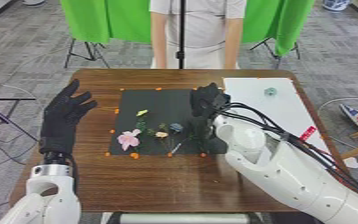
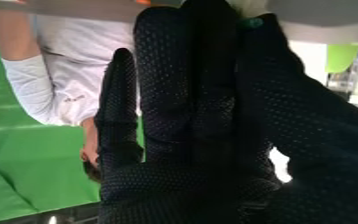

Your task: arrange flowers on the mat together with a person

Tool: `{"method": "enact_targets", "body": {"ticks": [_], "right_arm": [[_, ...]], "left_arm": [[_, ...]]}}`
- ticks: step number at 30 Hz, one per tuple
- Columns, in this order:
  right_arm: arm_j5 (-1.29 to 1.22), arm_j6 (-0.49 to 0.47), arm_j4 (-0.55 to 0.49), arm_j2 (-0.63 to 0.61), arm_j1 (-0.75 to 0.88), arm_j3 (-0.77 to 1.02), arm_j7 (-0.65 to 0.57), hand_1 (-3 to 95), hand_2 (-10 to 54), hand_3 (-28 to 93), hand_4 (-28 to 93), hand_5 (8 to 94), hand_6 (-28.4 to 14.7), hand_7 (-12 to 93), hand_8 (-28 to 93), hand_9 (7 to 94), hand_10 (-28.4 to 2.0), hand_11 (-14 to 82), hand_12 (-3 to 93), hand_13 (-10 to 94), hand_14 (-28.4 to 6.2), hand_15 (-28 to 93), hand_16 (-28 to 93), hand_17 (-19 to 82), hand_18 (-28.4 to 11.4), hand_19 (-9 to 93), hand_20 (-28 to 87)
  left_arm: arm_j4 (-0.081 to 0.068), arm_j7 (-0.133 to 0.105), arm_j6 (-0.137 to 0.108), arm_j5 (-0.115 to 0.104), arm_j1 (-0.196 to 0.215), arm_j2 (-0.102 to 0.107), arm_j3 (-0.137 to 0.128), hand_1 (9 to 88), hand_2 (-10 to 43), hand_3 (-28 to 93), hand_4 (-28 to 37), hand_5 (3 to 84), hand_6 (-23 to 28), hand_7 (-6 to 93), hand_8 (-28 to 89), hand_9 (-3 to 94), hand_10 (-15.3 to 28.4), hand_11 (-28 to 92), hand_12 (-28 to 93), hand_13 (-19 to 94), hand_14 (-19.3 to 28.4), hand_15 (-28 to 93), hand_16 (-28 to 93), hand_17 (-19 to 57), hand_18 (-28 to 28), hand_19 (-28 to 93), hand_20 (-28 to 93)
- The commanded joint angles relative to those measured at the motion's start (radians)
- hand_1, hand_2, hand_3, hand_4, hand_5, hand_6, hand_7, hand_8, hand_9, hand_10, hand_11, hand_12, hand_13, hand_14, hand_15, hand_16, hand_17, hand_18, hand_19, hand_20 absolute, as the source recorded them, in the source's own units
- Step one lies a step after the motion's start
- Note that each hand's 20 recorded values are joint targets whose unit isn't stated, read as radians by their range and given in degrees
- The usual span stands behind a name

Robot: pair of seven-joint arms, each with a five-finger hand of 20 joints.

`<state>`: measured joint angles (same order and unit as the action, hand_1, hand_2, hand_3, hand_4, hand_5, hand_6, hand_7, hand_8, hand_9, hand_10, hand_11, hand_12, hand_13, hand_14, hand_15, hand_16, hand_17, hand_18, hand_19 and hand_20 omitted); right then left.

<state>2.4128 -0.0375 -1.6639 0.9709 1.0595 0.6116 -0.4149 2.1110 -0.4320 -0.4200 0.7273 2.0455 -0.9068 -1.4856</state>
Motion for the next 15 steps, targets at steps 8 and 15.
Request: {"method": "enact_targets", "body": {"ticks": [8,15], "right_arm": [[0.032,-0.076,-0.035,-0.015,0.033,0.026,0.009,39.5,-9.5,73,-28,72.1,5.1,16,-6,81.9,-9.4,31.1,19.9,74,-7.0,56,20,20,-16.8,72,22],[0.016,-0.087,-0.044,-0.012,0.031,0.042,-0.019,36.1,-9.5,75,-27,69.4,4.4,15,-13,81.7,-9.7,31.3,19.6,74,-7.6,58,19,20,-17.7,72,23]], "left_arm": [[0.001,0.025,0.006,0.009,0.018,-0.016,-0.007,22.5,6.2,81,-28.1,35.9,5.4,10.5,-8,38.7,17.9,25,9,29,25.9,50,-8,-8.0,23.6,48,17],[0.001,0.025,-0.001,0.007,0.022,-0.015,0.001,22.6,6.4,81,-28.1,36.0,5.5,10.5,-8,39.0,17.9,25,9,29,25.9,50,-8,-7.9,23.5,48,17]]}}
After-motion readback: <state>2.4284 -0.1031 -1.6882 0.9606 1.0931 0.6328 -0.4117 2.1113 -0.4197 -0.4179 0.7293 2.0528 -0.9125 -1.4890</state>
